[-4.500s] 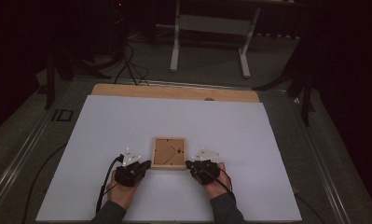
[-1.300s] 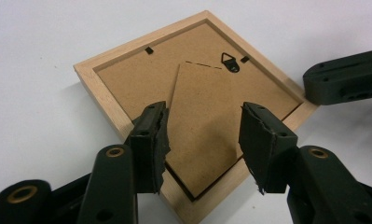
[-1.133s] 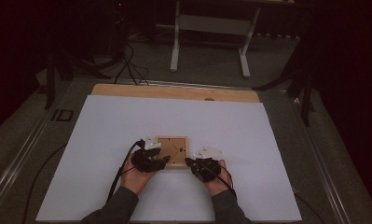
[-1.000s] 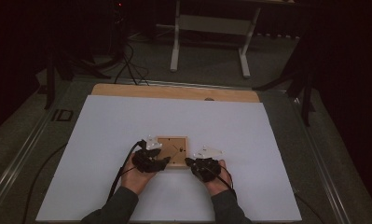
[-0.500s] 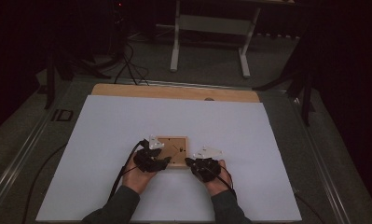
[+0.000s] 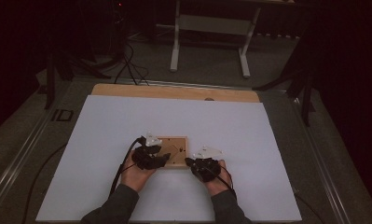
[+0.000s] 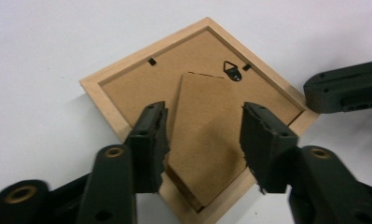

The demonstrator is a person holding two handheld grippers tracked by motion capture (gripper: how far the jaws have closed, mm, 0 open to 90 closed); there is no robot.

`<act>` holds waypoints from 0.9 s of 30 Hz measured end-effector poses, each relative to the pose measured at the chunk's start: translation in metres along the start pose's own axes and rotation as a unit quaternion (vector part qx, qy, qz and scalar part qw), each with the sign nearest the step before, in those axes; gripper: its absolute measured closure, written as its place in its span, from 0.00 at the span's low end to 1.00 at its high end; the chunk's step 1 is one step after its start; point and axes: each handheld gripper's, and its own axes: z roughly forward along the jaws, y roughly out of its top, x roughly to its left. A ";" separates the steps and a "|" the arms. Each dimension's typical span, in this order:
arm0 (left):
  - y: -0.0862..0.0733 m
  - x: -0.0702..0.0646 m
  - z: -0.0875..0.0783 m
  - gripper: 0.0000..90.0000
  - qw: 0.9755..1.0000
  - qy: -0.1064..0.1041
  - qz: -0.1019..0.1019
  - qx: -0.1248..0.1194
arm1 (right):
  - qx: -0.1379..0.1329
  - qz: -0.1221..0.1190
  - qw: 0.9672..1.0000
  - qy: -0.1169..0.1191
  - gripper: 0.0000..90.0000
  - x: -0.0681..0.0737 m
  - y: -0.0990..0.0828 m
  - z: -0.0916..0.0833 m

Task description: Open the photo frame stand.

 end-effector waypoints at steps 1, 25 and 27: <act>0.000 -0.001 0.001 0.52 1.000 -0.001 0.002 0.003 | 0.000 0.000 1.000 0.000 1.00 0.000 0.000 0.000; 0.010 -0.003 -0.011 0.56 1.000 0.005 -0.023 0.009 | -0.001 -0.002 1.000 0.000 1.00 0.000 0.000 0.000; 0.013 -0.003 -0.011 0.55 1.000 0.000 -0.031 0.006 | 0.000 -0.002 1.000 0.000 1.00 0.000 0.000 0.000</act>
